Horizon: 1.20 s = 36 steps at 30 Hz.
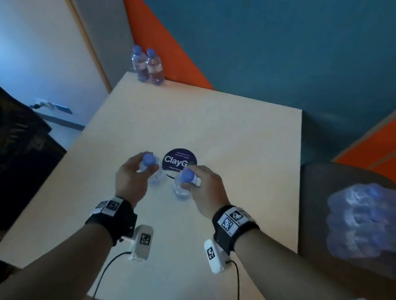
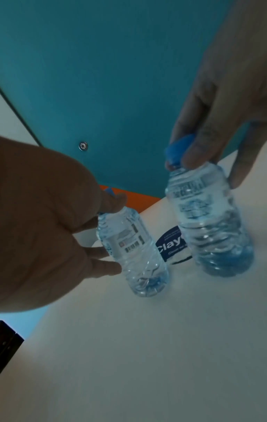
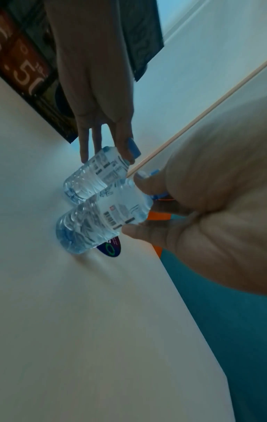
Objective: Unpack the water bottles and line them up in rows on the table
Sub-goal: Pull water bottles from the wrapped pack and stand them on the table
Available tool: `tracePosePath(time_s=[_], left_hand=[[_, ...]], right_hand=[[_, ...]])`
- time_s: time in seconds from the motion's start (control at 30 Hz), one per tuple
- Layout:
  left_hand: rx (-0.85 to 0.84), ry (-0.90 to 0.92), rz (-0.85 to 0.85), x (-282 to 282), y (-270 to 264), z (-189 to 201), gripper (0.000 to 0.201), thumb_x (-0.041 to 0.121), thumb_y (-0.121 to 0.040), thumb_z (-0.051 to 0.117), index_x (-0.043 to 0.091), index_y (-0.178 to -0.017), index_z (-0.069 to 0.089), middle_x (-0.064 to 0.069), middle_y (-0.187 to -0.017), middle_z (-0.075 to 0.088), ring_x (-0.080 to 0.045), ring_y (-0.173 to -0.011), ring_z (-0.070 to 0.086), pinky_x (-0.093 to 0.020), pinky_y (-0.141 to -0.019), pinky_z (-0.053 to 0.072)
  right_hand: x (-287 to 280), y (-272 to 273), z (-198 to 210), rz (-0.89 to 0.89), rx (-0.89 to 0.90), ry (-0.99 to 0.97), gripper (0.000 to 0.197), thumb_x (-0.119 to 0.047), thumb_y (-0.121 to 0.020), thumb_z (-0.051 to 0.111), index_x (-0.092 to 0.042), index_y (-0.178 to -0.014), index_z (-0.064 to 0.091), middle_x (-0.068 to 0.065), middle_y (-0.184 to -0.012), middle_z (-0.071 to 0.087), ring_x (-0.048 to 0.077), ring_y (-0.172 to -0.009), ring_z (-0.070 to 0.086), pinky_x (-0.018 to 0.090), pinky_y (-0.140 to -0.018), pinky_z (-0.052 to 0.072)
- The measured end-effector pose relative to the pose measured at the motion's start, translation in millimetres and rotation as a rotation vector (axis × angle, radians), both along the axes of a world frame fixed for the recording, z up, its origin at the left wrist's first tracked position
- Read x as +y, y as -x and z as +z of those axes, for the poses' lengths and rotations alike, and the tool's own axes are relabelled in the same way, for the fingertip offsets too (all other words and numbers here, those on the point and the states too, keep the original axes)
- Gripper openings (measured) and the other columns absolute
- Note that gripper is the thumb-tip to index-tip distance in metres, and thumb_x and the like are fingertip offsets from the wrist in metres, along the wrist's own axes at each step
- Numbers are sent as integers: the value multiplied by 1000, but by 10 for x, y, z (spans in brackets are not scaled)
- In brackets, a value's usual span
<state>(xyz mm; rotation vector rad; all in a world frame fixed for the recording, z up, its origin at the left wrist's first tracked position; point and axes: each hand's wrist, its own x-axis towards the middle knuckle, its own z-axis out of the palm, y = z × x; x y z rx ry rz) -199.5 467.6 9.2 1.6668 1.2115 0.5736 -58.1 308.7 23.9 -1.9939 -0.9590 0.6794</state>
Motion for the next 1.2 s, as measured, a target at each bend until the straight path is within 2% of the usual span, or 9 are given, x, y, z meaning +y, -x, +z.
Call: tracePosePath(time_s=[0.17, 0.37, 0.47, 0.57, 0.77, 0.93, 1.03, 1.13, 1.2], left_hand=[[73, 1, -80, 454, -157, -98, 43, 35, -85, 76, 29, -127, 68, -7, -117, 75, -27, -110, 70, -39, -96, 55], [15, -175, -104, 317, -29, 106, 58, 12, -85, 76, 25, -137, 55, -4, -139, 55, -20, -113, 60, -34, -94, 52], [-160, -365, -143, -158, 149, 394, 35, -1, -88, 70, 16, -119, 63, -2, -119, 63, -20, -99, 63, -28, -84, 52], [-146, -113, -361, -822, 204, 466, 27, -2, -90, 69, 24, -94, 67, 6, -93, 74, -23, -83, 70, -21, -77, 53], [17, 160, -1040, -2405, -389, 79, 35, 2, -90, 70, 36, -94, 70, 10, -92, 76, -11, -82, 73, -39, -82, 59], [-53, 215, -1250, -3784, -1372, -79, 53, 11, -88, 70, 54, -118, 62, 21, -114, 68, 15, -101, 63, -30, -93, 57], [-202, 162, -1253, -4463, -2009, 20, 68, 20, -88, 70, 44, -140, 33, 20, -142, 43, 28, -123, 40, -10, -103, 43], [-86, 59, -1089, -4875, -2552, -63, 84, 27, -87, 68, 23, -156, 22, -4, -155, 37, -10, -146, 38, -25, -115, 35], [-10, 21, -966, -4997, -2767, -195, 102, 21, -85, 68, 33, -160, 0, -12, -162, 24, -30, -151, 28, -42, -122, 32]], right_hand=[[516, 62, 0, -39, -33, 58, 44, -10, -92, 70, -11, -136, 65, 8, -140, 64, 28, -127, 61, 33, -108, 46], [345, 105, 177, -105, 12, 32, 54, -29, -85, 81, -22, -135, 61, 3, -128, 64, 18, -113, 62, 31, -99, 49], [-325, 111, 244, -109, 63, 1, 27, -24, -89, 78, -21, -115, 72, 2, -108, 73, 17, -97, 68, 28, -88, 54], [-1337, 78, 198, -152, 102, 79, 6, -23, -93, 73, -24, -98, 76, -3, -94, 77, 11, -87, 70, 24, -82, 55], [-3353, -263, -229, -659, 121, 212, 25, -14, -91, 73, -39, -91, 70, -16, -87, 75, 0, -84, 69, 36, -86, 60], [-4342, -883, -212, -967, 80, 157, 38, -14, -96, 72, -23, -132, 64, -5, -95, 69, 2, -84, 67, 14, -74, 49], [-4588, -1307, -257, -1007, -68, 154, 54, -30, -95, 66, -31, -147, 51, -1, -111, 65, 23, -104, 65, 31, -87, 54], [-4691, -1543, -306, -954, -124, 193, 63, -46, -84, 52, -41, -146, 44, 4, -138, 60, 29, -124, 61, 50, -102, 54], [-4704, -1596, -276, -900, -222, 252, 64, -44, -85, 53, -39, -148, 39, 8, -136, 63, 33, -120, 64, 51, -97, 56]])
